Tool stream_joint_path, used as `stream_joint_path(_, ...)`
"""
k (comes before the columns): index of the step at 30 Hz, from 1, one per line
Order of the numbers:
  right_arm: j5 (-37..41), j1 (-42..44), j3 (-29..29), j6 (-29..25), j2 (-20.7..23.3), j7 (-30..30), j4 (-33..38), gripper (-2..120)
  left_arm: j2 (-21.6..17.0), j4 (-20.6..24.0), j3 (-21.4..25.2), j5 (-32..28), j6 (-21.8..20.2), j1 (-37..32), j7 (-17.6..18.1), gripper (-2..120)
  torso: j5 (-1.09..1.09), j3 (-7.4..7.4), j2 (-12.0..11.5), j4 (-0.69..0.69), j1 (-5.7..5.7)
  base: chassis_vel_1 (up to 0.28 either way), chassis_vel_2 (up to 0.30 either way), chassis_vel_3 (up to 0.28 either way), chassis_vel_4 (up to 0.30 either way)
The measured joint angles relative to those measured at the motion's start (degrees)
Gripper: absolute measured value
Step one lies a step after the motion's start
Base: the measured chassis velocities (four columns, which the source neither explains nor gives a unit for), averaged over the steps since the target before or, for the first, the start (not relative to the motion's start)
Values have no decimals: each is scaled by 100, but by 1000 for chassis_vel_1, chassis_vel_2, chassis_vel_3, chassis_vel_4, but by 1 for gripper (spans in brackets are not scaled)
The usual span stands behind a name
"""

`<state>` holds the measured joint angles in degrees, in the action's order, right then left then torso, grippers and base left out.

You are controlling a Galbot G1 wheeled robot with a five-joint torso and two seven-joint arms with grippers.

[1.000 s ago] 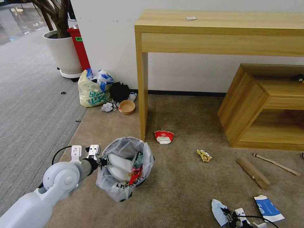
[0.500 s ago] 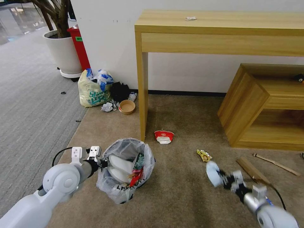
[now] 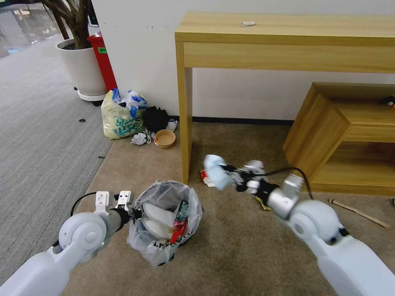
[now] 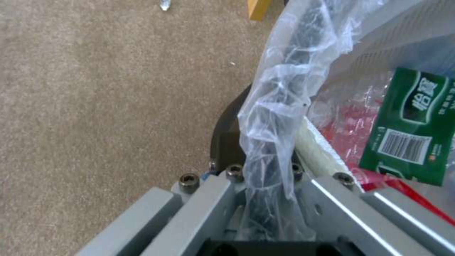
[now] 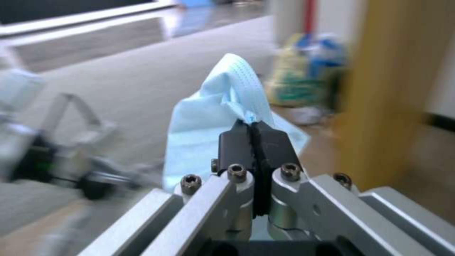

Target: Pick up the trash bin and place the garbage on the floor into it.

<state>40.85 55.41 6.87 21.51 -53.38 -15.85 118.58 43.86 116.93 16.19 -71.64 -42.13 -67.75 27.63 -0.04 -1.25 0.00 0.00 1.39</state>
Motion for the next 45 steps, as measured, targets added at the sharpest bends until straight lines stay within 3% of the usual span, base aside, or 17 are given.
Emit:
stream_joint_path(1,0,0,0,0,0,0,0,0,0,0,0,0,0,0,0,0,0,0,0,0,0,0,0,0,0)
stream_joint_path(3,119,-442,-670,79,-36,99,-32,0,-1,-9,-31,-6,0,24,-1,0,0,0,0,0,0,0,0,0,0)
stream_joint_path(6,132,-632,-1134,116,-59,241,-32,0,-1,-11,-51,-6,0,30,2,0,2,0,0,1,0,0,0,0,0)
stream_joint_path(16,-206,-504,-1692,328,-1,323,12,1,22,5,-29,-33,0,20,18,0,2,1,0,-1,0,0,0,0,0)
stream_joint_path(24,-393,-405,-1758,374,-9,454,-32,32,-6,41,-26,-44,0,14,24,0,2,1,0,-1,-1,0,0,0,0)
stream_joint_path(26,-398,-397,-1743,374,-9,460,-24,35,-9,43,-26,-44,0,13,25,0,2,1,0,-1,-1,0,0,0,0)
stream_joint_path(27,-407,-378,-1722,370,-9,473,-23,43,-10,49,-26,-44,0,9,25,0,2,1,0,-1,-1,0,0,0,0)
stream_joint_path(29,-410,-372,-1717,366,-9,477,-25,45,-10,50,-26,-44,0,9,25,0,2,1,0,-1,-1,0,0,0,0)
stream_joint_path(31,-437,-324,-1657,330,-11,505,-42,57,-10,54,-26,-43,0,9,25,0,2,1,0,-1,-1,0,0,0,0)
stream_joint_path(36,-441,-263,-1502,277,-33,589,-17,70,0,49,-26,-34,0,9,25,0,2,1,0,0,-1,0,0,0,0)
stream_joint_path(38,-440,-213,-1344,252,-52,680,8,77,12,41,-25,-22,0,0,25,0,2,1,0,0,-1,0,0,0,0)
stream_joint_path(39,-439,-107,-1049,208,-67,959,15,86,30,37,-5,-5,0,-34,25,0,2,1,0,0,-1,0,0,0,0)
stream_joint_path(45,-555,212,-497,8,-61,1519,-153,99,66,74,50,47,0,-123,25,0,2,1,0,0,0,0,0,0,0)
